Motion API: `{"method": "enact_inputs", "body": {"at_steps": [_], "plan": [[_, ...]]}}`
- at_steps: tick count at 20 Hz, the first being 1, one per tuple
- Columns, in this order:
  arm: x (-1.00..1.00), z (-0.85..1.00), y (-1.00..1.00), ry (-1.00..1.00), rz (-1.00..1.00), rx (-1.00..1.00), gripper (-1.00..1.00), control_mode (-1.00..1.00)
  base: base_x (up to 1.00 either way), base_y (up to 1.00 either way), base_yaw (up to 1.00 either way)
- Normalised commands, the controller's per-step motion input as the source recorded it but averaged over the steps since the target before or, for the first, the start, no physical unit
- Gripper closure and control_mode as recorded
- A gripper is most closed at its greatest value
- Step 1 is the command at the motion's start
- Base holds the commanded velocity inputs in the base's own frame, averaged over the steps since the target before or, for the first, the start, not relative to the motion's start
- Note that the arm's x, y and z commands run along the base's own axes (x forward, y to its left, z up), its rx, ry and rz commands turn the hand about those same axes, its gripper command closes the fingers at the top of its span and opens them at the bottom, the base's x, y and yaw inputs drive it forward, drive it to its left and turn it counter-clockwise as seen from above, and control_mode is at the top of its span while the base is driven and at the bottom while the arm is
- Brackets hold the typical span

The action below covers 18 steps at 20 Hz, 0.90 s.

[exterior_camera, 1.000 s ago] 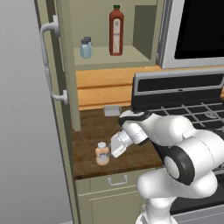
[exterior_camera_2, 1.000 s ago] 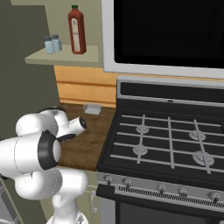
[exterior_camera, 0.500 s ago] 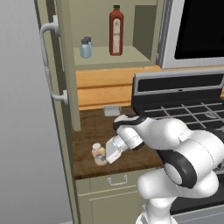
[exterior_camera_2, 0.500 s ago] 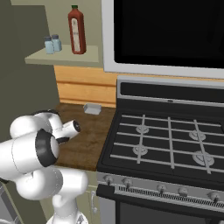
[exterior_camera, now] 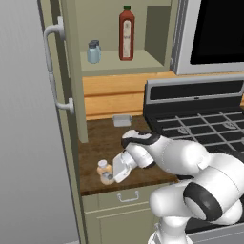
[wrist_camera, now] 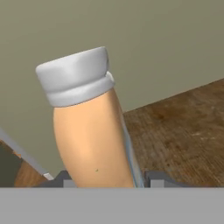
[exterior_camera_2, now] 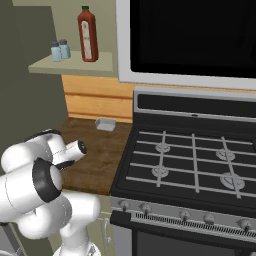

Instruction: Put the shaker and condiment bottle from the counter next to their counterparts in the cabinet.

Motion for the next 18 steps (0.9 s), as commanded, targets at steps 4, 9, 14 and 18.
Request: {"method": "enact_inputs", "body": {"at_steps": [4,9,14,18], "plan": [[-0.35,0.01,-0.41,-0.07,-0.07,-0.01,1.00,-1.00,0.00,0.00,0.00],[-0.58,0.37,-0.42,-0.02,-0.23,0.01,1.00,-1.00,0.00,0.00,0.00],[-0.59,0.48,-0.40,0.00,-0.43,0.05,1.00,-1.00,0.00,0.00,0.00],[-0.65,0.16,-0.51,-0.01,-0.50,0.04,1.00,-1.00,0.00,0.00,0.00]]}}
